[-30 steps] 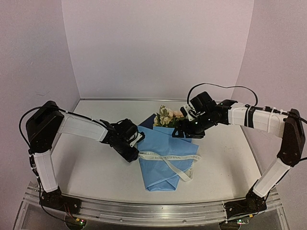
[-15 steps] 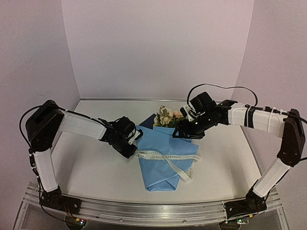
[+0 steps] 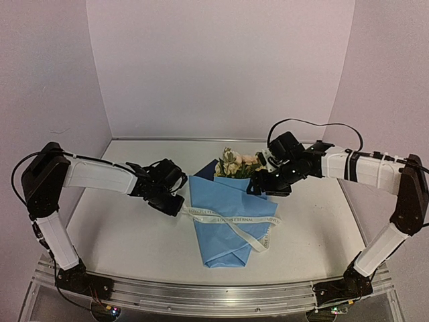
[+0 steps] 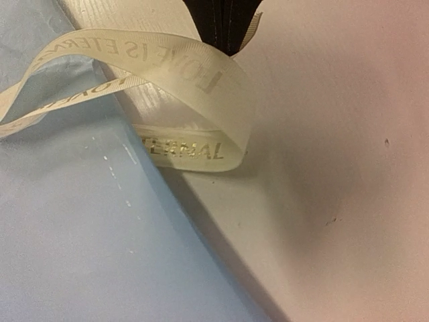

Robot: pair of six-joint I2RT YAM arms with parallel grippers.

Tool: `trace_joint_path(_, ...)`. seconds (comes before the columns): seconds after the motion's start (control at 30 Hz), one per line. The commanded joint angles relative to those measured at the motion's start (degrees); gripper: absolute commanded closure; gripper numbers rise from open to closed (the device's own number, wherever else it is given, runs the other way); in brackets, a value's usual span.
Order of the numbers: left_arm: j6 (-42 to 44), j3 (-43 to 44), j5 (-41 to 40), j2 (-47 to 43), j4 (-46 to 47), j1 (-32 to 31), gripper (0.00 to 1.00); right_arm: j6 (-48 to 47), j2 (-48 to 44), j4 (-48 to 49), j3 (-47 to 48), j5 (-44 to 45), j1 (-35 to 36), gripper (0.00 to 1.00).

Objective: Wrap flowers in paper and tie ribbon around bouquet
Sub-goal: Cross the ribbon over the folded bouquet.

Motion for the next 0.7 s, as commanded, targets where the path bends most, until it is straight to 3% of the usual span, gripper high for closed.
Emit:
trace_joint_path(0.0, -7.7, -1.5, -2.2, -3.2, -3.4, 1.1, 1.00, 3.3, -5.3, -2.7, -3.4, 9.9, -0.8, 0.20)
trace_joint_path(0.33, -13.2, -2.7, 0.0, -4.0, -5.8, 3.5, 1.00, 10.3, -10.2, -2.9, -14.0, 15.5, -3.1, 0.18)
trace_joint_path(0.67, -15.1, -2.6, 0.6, -2.9, -7.5, 4.6, 1.00, 15.4, -10.2, 3.7, -19.9, 10.6, -6.0, 0.31)
